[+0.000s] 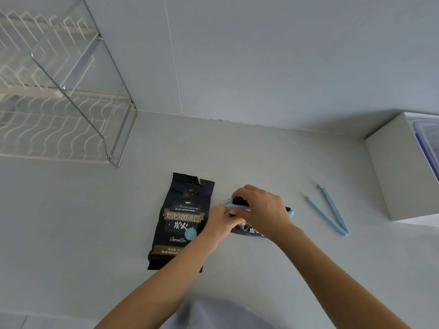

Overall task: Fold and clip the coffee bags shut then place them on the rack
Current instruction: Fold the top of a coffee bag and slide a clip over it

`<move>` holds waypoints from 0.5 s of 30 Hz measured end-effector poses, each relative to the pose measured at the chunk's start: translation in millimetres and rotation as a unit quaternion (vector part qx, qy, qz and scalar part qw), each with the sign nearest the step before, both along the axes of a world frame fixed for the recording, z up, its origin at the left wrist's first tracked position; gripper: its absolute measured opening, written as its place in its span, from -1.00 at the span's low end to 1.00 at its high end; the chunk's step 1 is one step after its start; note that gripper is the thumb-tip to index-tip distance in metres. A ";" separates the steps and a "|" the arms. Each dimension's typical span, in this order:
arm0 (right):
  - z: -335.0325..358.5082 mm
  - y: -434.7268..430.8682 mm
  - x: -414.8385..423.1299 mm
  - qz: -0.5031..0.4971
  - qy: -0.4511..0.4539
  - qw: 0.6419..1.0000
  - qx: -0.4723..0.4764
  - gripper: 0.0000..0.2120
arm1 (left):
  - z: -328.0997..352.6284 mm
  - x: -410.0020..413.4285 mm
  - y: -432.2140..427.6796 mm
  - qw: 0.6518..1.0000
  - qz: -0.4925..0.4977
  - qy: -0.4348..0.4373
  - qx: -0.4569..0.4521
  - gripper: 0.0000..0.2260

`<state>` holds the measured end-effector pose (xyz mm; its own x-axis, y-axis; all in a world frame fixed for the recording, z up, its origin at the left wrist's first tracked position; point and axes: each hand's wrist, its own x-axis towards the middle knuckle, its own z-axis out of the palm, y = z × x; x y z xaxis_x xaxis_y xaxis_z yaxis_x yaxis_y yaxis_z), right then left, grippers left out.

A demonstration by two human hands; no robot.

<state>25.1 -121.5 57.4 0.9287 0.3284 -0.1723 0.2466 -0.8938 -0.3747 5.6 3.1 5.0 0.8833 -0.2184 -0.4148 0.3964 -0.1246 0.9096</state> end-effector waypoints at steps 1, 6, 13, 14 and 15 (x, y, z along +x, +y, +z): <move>-1.2 1.1 -0.4 -0.007 -0.004 1.000 0.005 -0.80 | -0.6 0.1 0.2 1.000 0.001 -0.002 0.004 -0.87; -6.9 6.7 -0.1 -0.004 -0.022 1.000 -0.006 -0.80 | -1.7 -0.2 3.5 1.000 0.001 -0.013 0.012 -0.76; -5.7 7.9 -4.4 -0.012 -0.034 0.999 0.007 -0.77 | 11.3 9.4 15.1 0.997 -0.058 -0.018 0.045 -0.74; -5.4 7.5 -4.4 -0.013 -0.031 0.999 0.008 -0.77 | 12.3 9.2 18.8 0.998 -0.039 -0.021 0.040 -0.79; -5.4 7.2 -4.4 -0.012 -0.031 0.999 0.008 -0.77 | 12.4 8.8 23.1 0.999 -0.015 -0.026 0.040 -0.82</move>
<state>20.8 -114.2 52.0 0.9448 0.3090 -0.1091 0.2492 -0.8938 -0.3727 14.4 26.3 17.4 0.8978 -0.2132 -0.3853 0.3435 -0.2086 0.9157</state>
